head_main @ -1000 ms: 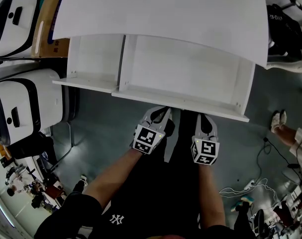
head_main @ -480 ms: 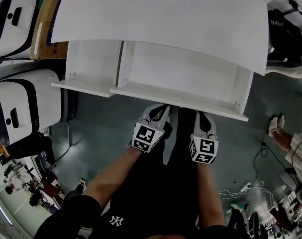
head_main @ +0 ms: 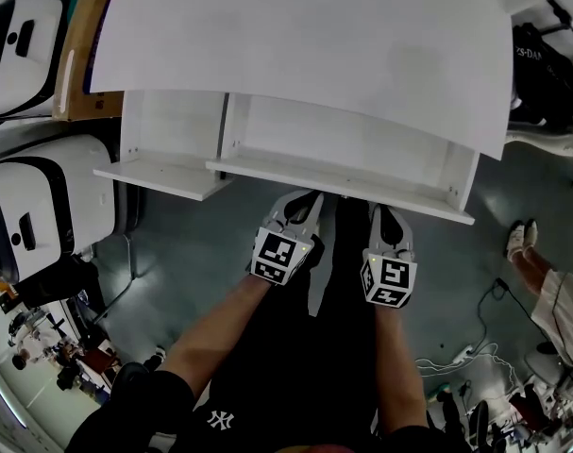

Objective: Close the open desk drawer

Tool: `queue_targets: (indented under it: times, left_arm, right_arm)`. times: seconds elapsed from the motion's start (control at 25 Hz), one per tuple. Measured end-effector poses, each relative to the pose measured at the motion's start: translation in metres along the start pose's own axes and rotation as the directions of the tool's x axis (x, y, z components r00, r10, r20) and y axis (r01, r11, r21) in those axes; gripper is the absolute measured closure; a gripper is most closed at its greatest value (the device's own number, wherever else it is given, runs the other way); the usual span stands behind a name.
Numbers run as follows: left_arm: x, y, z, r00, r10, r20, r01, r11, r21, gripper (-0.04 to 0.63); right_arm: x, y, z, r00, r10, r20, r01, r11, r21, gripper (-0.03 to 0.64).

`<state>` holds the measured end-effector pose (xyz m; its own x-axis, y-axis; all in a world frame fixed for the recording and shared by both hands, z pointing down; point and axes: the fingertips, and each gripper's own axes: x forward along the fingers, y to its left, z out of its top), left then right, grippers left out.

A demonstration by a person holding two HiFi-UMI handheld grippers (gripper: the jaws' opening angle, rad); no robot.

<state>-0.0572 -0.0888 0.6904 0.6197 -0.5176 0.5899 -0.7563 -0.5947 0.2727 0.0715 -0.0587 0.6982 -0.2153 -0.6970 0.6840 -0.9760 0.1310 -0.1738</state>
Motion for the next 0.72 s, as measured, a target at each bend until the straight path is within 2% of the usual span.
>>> queue_targets:
  times: [0.72]
  left_arm:
    - [0.043,0.027,0.04,0.999,0.031,0.016,-0.031,0.999,-0.021,0.594]
  right_arm:
    - [0.042,-0.021,0.046,1.0,0.007,0.027,-0.006,1.0,-0.019,0.594]
